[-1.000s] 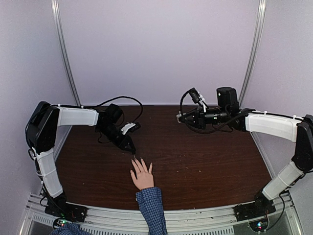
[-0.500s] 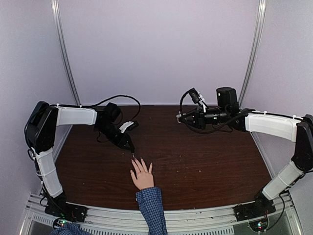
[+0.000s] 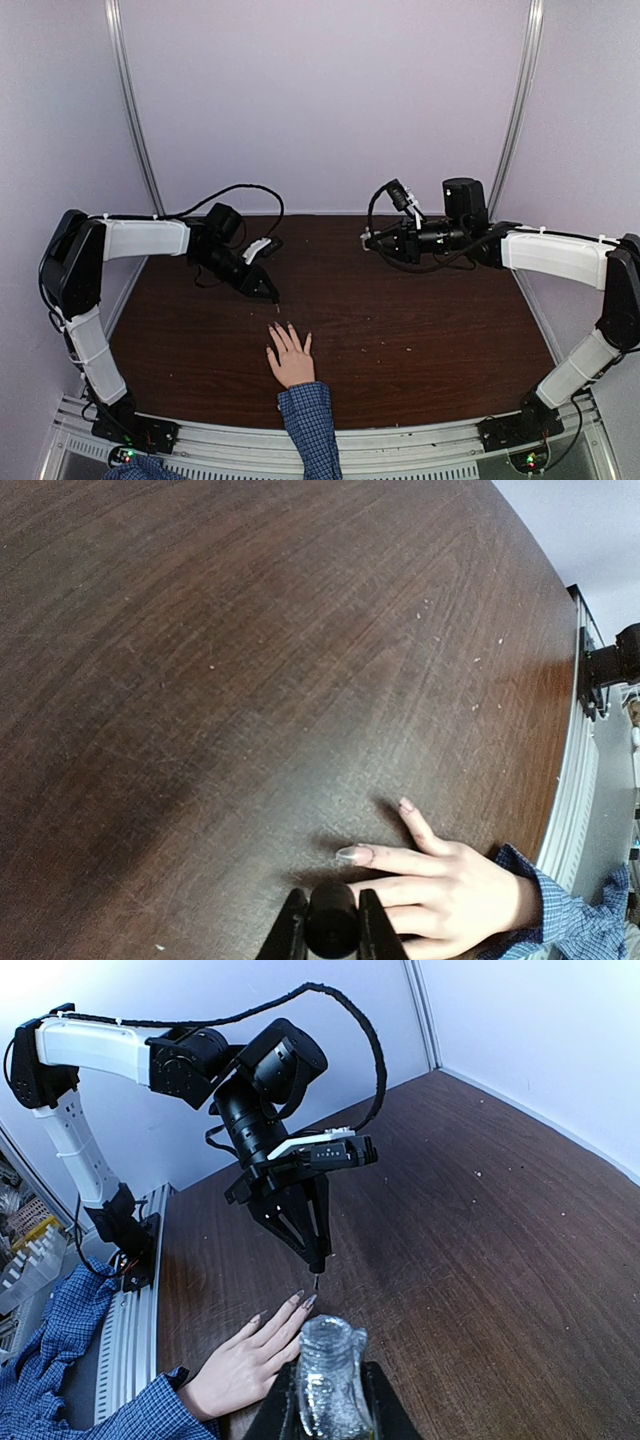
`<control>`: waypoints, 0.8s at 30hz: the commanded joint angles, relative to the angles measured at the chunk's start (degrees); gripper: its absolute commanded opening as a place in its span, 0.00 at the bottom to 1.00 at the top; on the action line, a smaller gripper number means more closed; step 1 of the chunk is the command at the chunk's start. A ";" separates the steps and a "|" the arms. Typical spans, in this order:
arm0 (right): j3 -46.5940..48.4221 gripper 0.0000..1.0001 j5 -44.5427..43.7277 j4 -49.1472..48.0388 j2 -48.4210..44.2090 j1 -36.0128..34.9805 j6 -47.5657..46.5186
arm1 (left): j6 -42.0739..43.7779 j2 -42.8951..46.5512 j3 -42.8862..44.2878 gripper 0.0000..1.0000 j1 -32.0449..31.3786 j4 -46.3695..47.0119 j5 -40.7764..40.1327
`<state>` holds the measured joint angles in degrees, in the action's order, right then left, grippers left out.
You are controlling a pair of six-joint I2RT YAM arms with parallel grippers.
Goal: Paint the nails
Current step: Paint the nail with the hand.
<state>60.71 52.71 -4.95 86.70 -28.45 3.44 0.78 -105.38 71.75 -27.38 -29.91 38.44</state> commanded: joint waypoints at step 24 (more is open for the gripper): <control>-0.06 0.00 0.91 -1.99 0.36 0.50 0.77 | 2.21 -2.64 0.90 0.00 -0.92 -3.54 0.47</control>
<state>60.71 52.73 -4.97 86.70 -28.36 3.46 1.89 -106.96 71.72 -27.97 -33.08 38.57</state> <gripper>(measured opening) 0.169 0.118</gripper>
